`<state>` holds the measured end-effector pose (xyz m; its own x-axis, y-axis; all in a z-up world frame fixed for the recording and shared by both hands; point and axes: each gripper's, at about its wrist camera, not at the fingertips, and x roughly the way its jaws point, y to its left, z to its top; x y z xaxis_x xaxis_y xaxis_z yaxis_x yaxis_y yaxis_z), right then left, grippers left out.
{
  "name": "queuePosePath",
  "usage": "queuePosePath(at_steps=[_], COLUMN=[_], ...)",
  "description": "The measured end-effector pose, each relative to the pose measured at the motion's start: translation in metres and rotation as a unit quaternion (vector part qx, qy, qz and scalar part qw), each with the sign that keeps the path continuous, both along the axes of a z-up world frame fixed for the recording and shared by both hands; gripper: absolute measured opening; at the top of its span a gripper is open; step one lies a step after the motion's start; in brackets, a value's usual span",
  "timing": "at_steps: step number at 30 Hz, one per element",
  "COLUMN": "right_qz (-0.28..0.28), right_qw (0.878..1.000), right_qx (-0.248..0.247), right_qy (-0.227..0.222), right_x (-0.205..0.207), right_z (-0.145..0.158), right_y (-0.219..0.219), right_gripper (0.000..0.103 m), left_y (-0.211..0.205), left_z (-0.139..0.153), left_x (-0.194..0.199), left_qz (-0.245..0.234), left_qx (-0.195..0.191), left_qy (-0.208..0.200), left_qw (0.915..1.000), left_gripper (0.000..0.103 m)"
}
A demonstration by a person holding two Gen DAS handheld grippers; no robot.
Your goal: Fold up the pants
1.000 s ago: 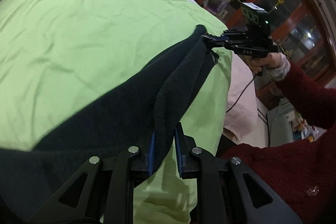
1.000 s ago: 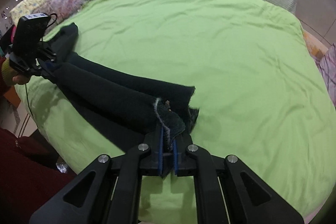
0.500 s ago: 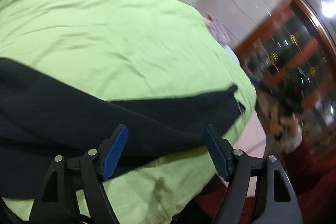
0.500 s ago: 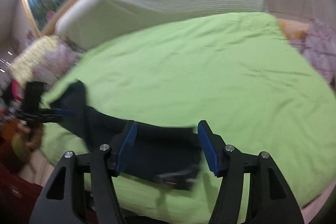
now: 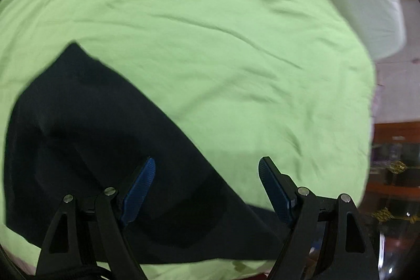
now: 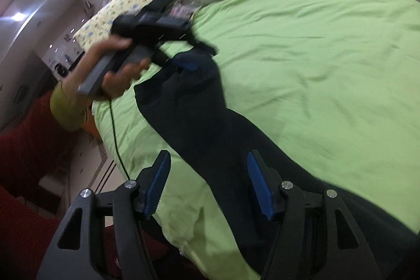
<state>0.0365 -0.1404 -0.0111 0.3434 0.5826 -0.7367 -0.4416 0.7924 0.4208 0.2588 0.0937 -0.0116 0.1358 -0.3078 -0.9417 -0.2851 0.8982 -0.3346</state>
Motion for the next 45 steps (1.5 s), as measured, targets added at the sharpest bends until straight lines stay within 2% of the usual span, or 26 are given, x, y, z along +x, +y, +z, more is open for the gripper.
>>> queuePosePath(at_steps=[6, 7, 9, 13, 14, 15, 16, 17, 18, 19, 20, 22, 24, 25, 26, 28, 29, 31, 33, 36, 38, 40, 42, 43, 44, 45], right_qz=[0.032, 0.036, 0.047, 0.055, 0.053, 0.052, 0.05, 0.045, 0.042, 0.04, 0.041, 0.041, 0.041, 0.039, 0.037, 0.025, 0.016, 0.005, 0.006, 0.026, 0.044, 0.059, 0.08, 0.087, 0.095, 0.098], right_qw=[0.998, 0.998, 0.996, 0.996, 0.996, 0.996, 0.996, 0.996, 0.997, 0.997, 0.997, 0.997, 0.997, 0.996, 0.996, 0.992, 0.988, 0.979, 0.973, 0.966, 0.96, 0.961, 0.96, 0.957, 0.952, 0.951], right_qx=[-0.022, -0.03, -0.034, -0.035, -0.033, -0.034, -0.039, -0.042, -0.041, -0.038, -0.04, -0.05, -0.066, -0.074, -0.082, -0.104, -0.127, -0.159, -0.168, -0.182, -0.197, -0.193, -0.204, -0.218, -0.233, -0.235], right_qy=[0.045, 0.052, 0.063, 0.064, 0.06, 0.058, 0.058, 0.057, 0.057, 0.054, 0.046, 0.029, 0.003, -0.012, -0.028, -0.064, -0.091, -0.126, -0.156, -0.18, -0.194, -0.187, -0.174, -0.172, -0.174, -0.174], right_x=[0.026, 0.03, 0.035, 0.042, 0.043, 0.043, 0.044, 0.044, 0.044, 0.044, 0.043, 0.04, 0.037, 0.038, 0.039, 0.039, 0.037, 0.037, 0.028, 0.008, -0.012, -0.024, -0.033, -0.036, -0.04, -0.043], right_z=[-0.026, -0.031, -0.039, -0.045, -0.046, -0.045, -0.045, -0.046, -0.045, -0.044, -0.041, -0.034, -0.023, -0.018, -0.011, 0.007, 0.018, 0.03, 0.039, 0.033, 0.022, 0.009, -0.006, -0.012, -0.018, -0.021], right_y=[0.021, 0.026, 0.034, 0.048, 0.049, 0.048, 0.048, 0.046, 0.044, 0.043, 0.043, 0.045, 0.051, 0.052, 0.053, 0.052, 0.054, 0.056, 0.061, 0.075, 0.089, 0.091, 0.098, 0.1, 0.104, 0.106], right_gripper=[0.061, 0.061, 0.061, 0.061, 0.055, 0.04, 0.034, 0.023, 0.014, 0.011, 0.007, 0.007, 0.006, 0.006, 0.006, 0.006, 0.006, 0.006, 0.006, 0.006, 0.006, 0.006, 0.006, 0.006, 0.006, 0.006], left_y=[-0.012, -0.015, -0.024, -0.045, -0.048, -0.047, -0.044, -0.039, -0.032, -0.023, -0.014, -0.006, 0.003, 0.006, 0.011, 0.022, 0.029, 0.038, 0.042, 0.054, 0.06, 0.067, 0.078, 0.087, 0.084, 0.084], left_z=[-0.056, -0.064, -0.068, -0.071, -0.071, -0.07, -0.068, -0.066, -0.063, -0.06, -0.059, -0.051, -0.042, -0.034, -0.019, 0.002, 0.013, 0.03, 0.034, 0.022, 0.012, -0.005, -0.009, -0.004, 0.003, 0.01], left_x=[0.039, 0.044, 0.049, 0.045, 0.042, 0.039, 0.036, 0.035, 0.033, 0.031, 0.029, 0.018, 0.009, 0.003, -0.008, -0.03, -0.045, -0.08, -0.108, -0.147, -0.16, -0.164, -0.171, -0.165, -0.156, -0.147], left_qz=[-0.028, -0.033, -0.049, -0.099, -0.108, -0.112, -0.109, -0.103, -0.097, -0.091, -0.084, -0.064, -0.048, -0.041, -0.028, -0.008, 0.006, 0.035, 0.057, 0.084, 0.099, 0.116, 0.116, 0.111, 0.1, 0.086], left_qx=[0.033, 0.045, 0.062, 0.123, 0.135, 0.145, 0.15, 0.151, 0.152, 0.148, 0.135, 0.101, 0.073, 0.059, 0.029, -0.001, -0.022, -0.068, -0.093, -0.108, -0.122, -0.133, -0.16, -0.165, -0.15, -0.124], left_qy=[0.105, 0.111, 0.107, 0.077, 0.064, 0.053, 0.045, 0.039, 0.033, 0.026, 0.02, 0.01, -0.023, -0.047, -0.096, -0.158, -0.194, -0.266, -0.306, -0.345, -0.351, -0.346, -0.338, -0.337, -0.332, -0.318], left_qw=[0.9936, 0.9922, 0.9911, 0.9845, 0.9828, 0.9816, 0.9817, 0.9823, 0.9831, 0.9844, 0.9871, 0.9928, 0.9959, 0.9963, 0.9946, 0.9874, 0.9808, 0.961, 0.9458, 0.9286, 0.923, 0.9213, 0.9202, 0.9203, 0.9259, 0.936], left_gripper=[0.081, 0.083, 0.089, 0.089, 0.084, 0.08, 0.068, 0.052, 0.042, 0.022, 0.014, 0.009, 0.008, 0.008, 0.007, 0.004, 0.004, 0.004, 0.004, 0.003, 0.001, 0.001, 0.005, 0.018, 0.033, 0.043])
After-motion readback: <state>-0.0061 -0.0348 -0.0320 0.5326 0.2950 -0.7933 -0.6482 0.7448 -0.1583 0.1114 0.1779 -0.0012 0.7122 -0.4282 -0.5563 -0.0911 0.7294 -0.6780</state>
